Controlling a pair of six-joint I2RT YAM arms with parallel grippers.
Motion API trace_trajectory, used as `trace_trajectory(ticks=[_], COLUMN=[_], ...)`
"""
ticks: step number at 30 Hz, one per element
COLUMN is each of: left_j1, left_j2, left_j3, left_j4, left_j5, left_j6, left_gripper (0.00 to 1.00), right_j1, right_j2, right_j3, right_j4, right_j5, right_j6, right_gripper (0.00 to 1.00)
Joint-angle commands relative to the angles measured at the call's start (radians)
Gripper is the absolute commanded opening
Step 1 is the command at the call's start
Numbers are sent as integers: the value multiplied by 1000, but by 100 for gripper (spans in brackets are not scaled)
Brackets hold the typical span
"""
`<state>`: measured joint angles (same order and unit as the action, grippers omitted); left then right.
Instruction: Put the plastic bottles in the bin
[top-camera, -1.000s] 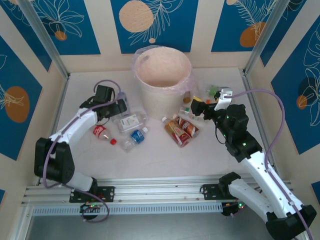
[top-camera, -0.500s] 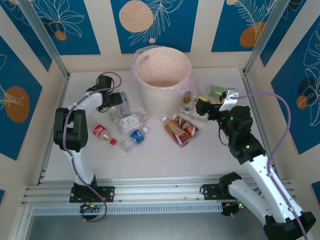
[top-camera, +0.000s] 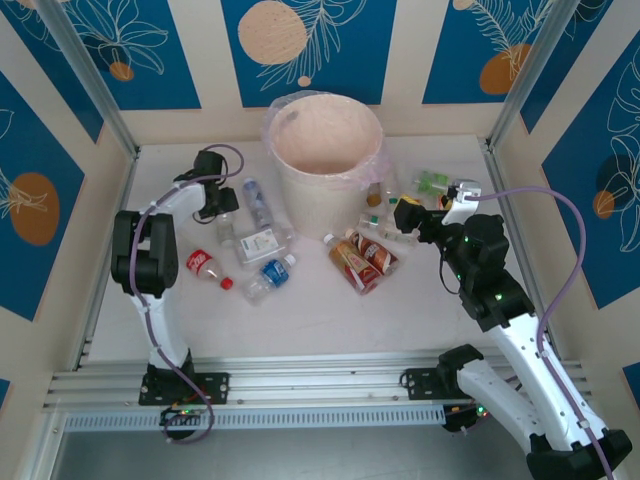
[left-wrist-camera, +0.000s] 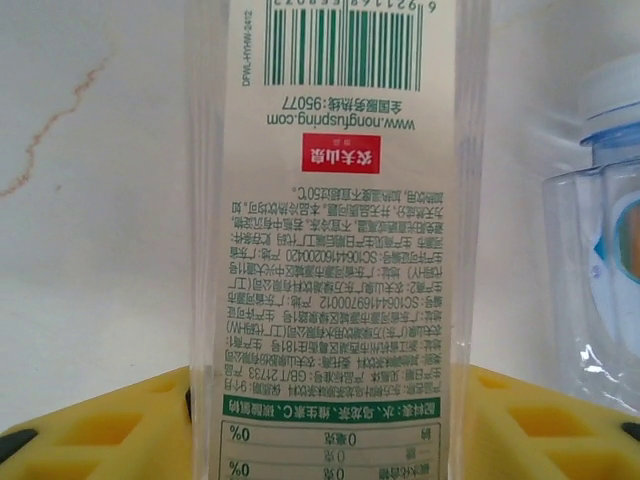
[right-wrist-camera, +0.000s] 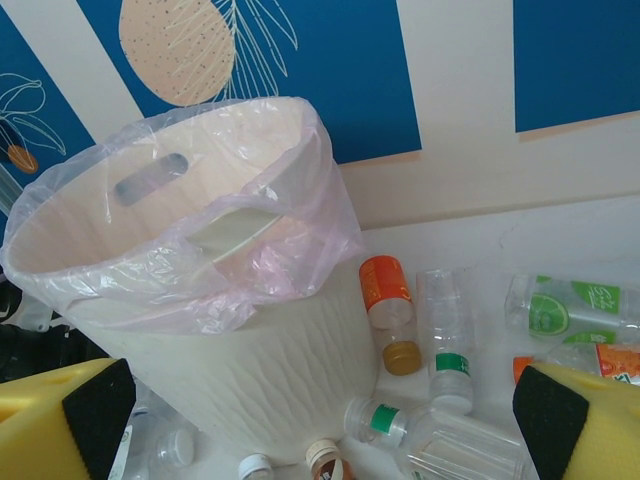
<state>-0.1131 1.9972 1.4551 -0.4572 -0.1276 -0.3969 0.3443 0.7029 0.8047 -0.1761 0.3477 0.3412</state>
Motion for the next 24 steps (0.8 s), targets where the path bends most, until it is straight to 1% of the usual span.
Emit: trace_trajectory(ticks=[1,4,7,9,12,13,16,21,24], left_j1=[11,9,9,8,-7,-18,-64,-177,-239], left_j2=[-83,-158,-251,-313,-415,-451,-542,-651,-685], left_j3=[-6,-32,-54,-56,-58,-59,-51,-17,1], left_j4=[-14,-6,2,4,29,44,86,185,282], left_j5=[-7,-4,6,29,66,70,76,88,151], left_j6=[26,29,15,3,-8,-8,-3,46,74], left_gripper=[52,43,29,21,2,0,0,0,0], right_j1=[-6,-11,-19,-24,-32,-35,-42,-44,-46], right_j2=[-26,-30,-29,-29,-29,-29,-30,-45,-61], right_j3=[-5,-13,-22,-27,-33,-35,-42,-62,-78], right_j4=[-2,11,27,37,52,57,71,103,130], right_j5=[16,20,20,19,18,14,-11,-86,-128], right_j6=[10,6,6,8,9,10,9,-7,-18], right_gripper=[99,99,99,99,99,99,99,99,99])
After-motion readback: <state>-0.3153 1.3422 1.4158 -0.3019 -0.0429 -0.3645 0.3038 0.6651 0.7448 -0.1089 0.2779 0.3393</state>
